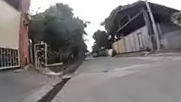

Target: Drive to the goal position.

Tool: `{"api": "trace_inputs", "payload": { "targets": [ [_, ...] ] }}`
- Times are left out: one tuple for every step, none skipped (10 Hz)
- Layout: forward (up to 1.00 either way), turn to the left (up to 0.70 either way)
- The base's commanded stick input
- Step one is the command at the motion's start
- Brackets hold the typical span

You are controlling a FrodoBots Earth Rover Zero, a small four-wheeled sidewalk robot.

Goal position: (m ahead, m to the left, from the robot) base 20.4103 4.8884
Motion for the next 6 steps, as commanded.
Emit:
{"api": "trace_inputs", "payload": {
  "targets": [
    [0.7,-0.02],
    [0.7,-0.03],
    [0.7,-0.03],
    [0.7,-0.03],
    [0.7,-0.03],
    [0.7,-0.03]
  ]
}}
